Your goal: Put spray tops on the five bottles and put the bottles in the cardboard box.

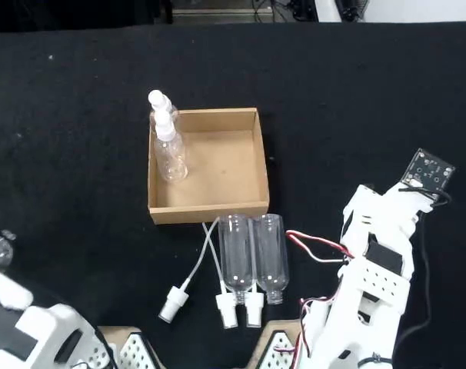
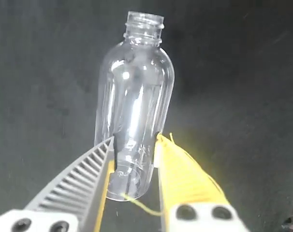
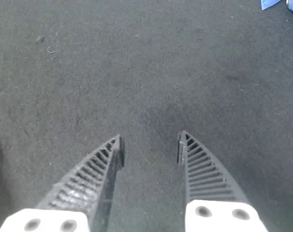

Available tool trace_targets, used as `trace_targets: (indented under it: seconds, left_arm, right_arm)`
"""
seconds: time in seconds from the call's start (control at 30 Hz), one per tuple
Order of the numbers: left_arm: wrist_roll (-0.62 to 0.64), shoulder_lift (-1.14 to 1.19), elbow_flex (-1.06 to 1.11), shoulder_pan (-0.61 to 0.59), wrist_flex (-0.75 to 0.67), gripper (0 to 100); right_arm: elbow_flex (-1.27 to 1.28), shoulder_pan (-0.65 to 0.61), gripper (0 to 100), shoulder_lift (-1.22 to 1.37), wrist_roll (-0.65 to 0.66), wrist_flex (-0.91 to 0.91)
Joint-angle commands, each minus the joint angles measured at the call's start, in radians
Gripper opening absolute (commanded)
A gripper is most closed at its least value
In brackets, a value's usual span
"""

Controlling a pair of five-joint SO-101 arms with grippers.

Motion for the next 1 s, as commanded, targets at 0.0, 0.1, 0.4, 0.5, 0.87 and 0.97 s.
trace_targets:
  seconds: [0.0, 0.1, 0.4, 0.5, 0.87, 0.97]
  left_arm:
    - [-0.060, 0.003, -0.030, -0.102, -0.008, 20]
    - [-0.074, 0.005, -0.031, -0.108, -0.008, 29]
    - [-0.121, 0.009, -0.084, -0.025, -0.017, 32]
    - [-0.120, 0.012, -0.130, 0.018, -0.018, 32]
    - [-0.087, 0.055, -0.134, 0.081, -0.123, 32]
    - [-0.084, 0.098, -0.134, 0.081, -0.129, 32]
  right_arm:
    - [-0.005, 0.015, 17.2, -0.025, 0.009, -0.031]
    - [0.005, 0.015, 17.2, -0.025, 0.009, -0.054]
    - [0.008, 0.015, 17.2, -0.025, 0.009, -0.054]
    - [0.008, 0.015, 17.2, -0.025, 0.009, -0.054]
    - [0.010, 0.015, 17.2, -0.025, 0.009, -0.054]
    - [0.010, 0.015, 17.2, -0.025, 0.009, -0.054]
